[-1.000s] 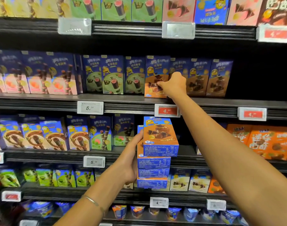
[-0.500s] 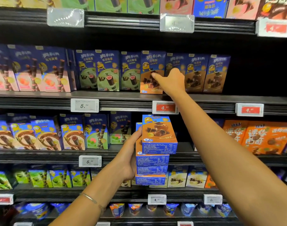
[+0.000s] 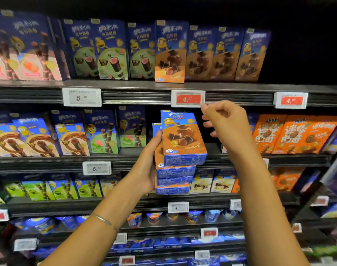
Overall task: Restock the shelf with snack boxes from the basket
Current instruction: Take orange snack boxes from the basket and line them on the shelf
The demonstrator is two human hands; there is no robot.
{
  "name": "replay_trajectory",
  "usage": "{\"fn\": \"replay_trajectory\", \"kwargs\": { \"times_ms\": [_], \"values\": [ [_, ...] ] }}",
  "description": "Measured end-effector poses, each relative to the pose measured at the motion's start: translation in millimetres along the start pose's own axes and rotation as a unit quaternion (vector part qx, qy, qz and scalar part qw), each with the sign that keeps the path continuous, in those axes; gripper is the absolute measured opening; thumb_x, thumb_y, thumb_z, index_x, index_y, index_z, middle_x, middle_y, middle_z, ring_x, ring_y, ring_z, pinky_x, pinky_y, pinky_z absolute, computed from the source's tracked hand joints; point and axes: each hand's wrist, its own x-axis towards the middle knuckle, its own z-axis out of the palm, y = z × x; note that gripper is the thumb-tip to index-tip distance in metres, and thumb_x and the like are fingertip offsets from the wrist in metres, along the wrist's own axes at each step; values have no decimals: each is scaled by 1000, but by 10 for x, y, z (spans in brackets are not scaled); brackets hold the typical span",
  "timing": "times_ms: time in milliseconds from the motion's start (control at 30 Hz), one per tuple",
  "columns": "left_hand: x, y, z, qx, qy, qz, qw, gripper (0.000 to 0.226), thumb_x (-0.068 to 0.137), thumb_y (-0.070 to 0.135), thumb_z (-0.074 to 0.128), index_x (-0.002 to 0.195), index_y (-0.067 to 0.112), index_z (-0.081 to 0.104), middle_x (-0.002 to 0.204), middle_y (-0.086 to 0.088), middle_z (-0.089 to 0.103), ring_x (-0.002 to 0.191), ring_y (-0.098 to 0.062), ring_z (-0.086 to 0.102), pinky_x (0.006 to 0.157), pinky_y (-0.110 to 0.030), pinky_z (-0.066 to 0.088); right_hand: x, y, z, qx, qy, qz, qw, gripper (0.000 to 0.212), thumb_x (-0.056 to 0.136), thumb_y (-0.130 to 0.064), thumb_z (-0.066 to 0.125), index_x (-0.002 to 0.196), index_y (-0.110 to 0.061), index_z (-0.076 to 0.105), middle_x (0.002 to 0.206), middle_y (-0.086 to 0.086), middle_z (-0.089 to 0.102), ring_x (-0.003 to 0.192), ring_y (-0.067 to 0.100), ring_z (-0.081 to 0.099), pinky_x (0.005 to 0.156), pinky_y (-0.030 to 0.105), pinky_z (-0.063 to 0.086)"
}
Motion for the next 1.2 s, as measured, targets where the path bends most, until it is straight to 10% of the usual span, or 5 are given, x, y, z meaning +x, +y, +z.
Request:
{"fn": "replay_trajectory", "kwargs": {
  "times_ms": [367,667,933,1200],
  "values": [
    [-104,-136,95,28,-29,91,995,42,93,58,57,109,31,85,122,-9,79,107,-28,79,78,-37,65,-112,307,-18,-28,-132,130,982,34,90,-40,74,111,-15,62,98,4,77,71,12,76,49,20,52],
    [-118,-143,127,11,15,133,991,84,87,52,69,157,12,44,142,-16,68,129,-41,66,115,-63,46,-179,169,-204,-35,-158,111,981,32,90,-34,74,113,-14,62,94,7,77,71,11,76,50,18,53],
    [-150,-168,264,33,29,125,991,44,96,51,64,123,19,77,119,-16,79,104,-34,78,79,-45,67,-56,-232,-497,11,-177,12,984,31,87,-27,76,115,-18,65,92,8,78,79,19,76,58,35,60],
    [-149,-184,490,14,51,101,993,66,75,56,75,128,16,72,120,-15,79,101,-34,79,75,-43,67,697,-622,-590,100,-30,-52,993,34,90,-21,76,118,-11,58,88,-5,77,76,8,76,56,30,60]
  ]
}}
